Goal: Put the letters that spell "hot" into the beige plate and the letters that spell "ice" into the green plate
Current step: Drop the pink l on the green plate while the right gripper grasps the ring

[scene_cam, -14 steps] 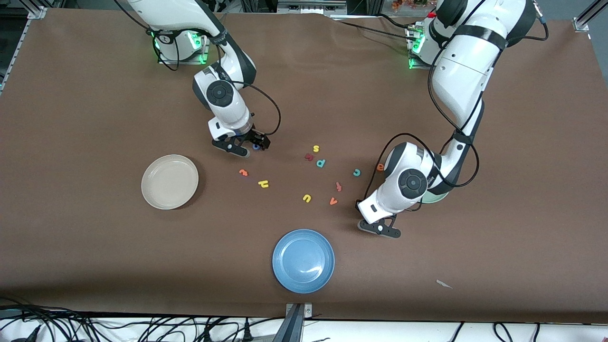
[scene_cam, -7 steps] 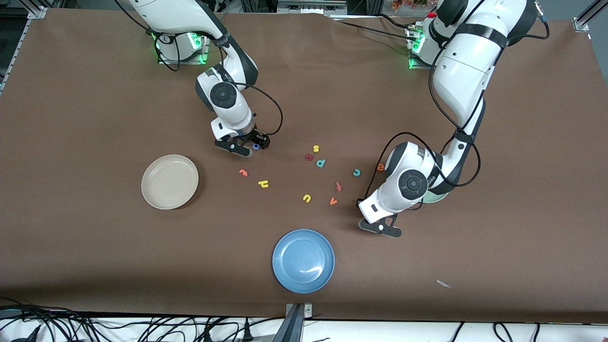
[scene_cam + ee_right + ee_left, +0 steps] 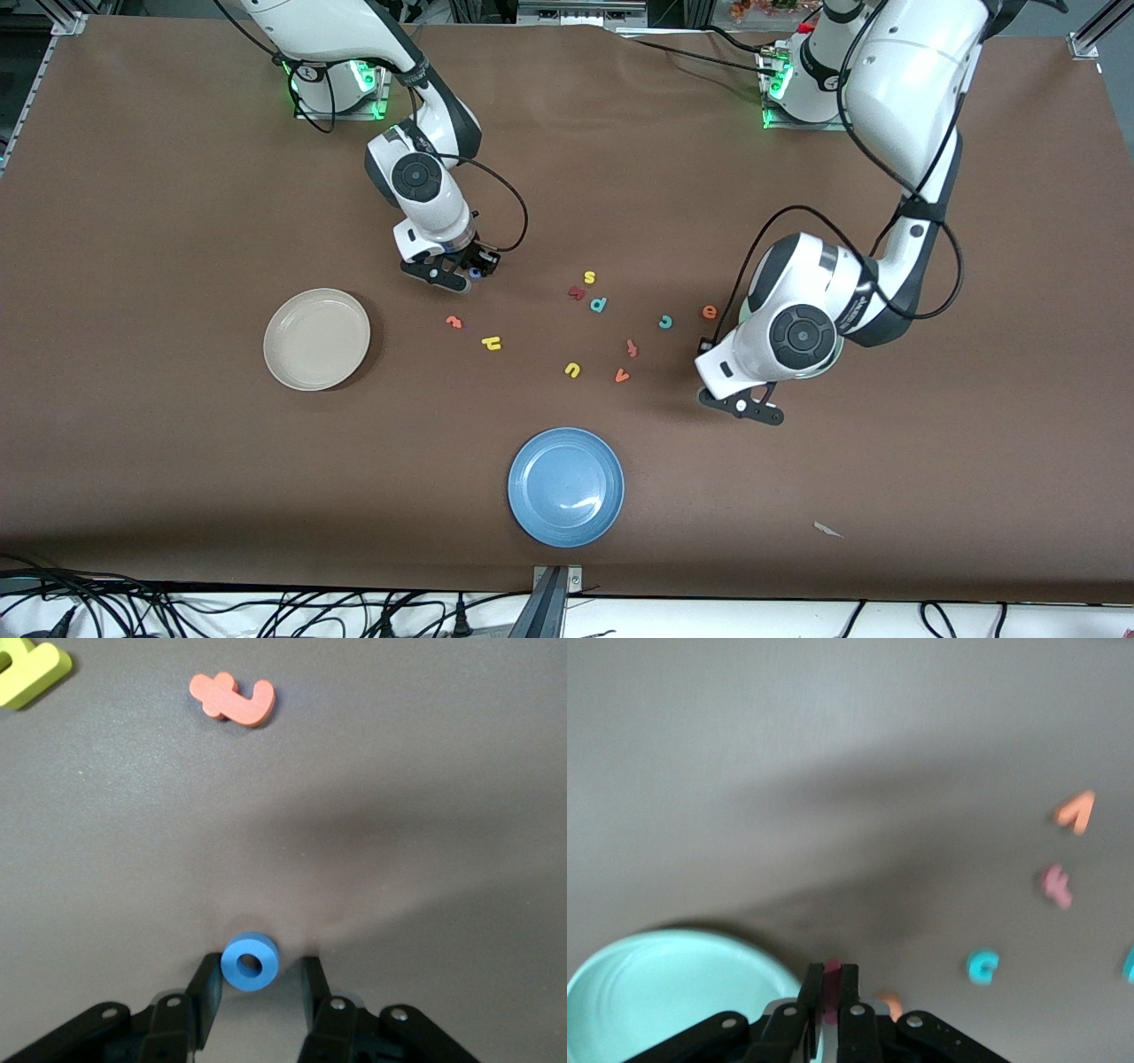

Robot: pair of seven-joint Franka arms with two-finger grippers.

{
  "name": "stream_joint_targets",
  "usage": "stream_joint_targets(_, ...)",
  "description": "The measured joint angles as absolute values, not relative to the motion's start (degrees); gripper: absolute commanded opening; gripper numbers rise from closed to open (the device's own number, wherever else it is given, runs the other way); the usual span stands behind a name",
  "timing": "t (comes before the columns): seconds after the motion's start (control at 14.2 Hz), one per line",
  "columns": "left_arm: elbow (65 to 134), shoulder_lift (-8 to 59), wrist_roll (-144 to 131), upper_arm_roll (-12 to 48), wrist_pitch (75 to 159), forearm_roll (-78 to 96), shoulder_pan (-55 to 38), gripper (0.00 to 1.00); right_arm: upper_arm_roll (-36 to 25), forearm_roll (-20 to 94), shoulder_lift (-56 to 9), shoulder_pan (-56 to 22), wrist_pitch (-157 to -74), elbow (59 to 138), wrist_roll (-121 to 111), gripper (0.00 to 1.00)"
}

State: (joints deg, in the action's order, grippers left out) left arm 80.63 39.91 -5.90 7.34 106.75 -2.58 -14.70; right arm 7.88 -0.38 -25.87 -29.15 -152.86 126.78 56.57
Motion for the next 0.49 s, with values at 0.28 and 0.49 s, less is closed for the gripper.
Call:
stream_joint_targets(0.28,82.51,39.49,0.82,7.08,101.41,-3.49,-11.17,0.00,7.77,-0.40,-25.85,-29.50,-152.88,126.75,56.57,0.34)
stream_joint_targets(0.49,87.42,39.50,7.81,7.19,105.29,-3.49,-6.10,0.02,7.75,-0.40,-25.84,-29.52,-152.87,126.72,56.57,0.32)
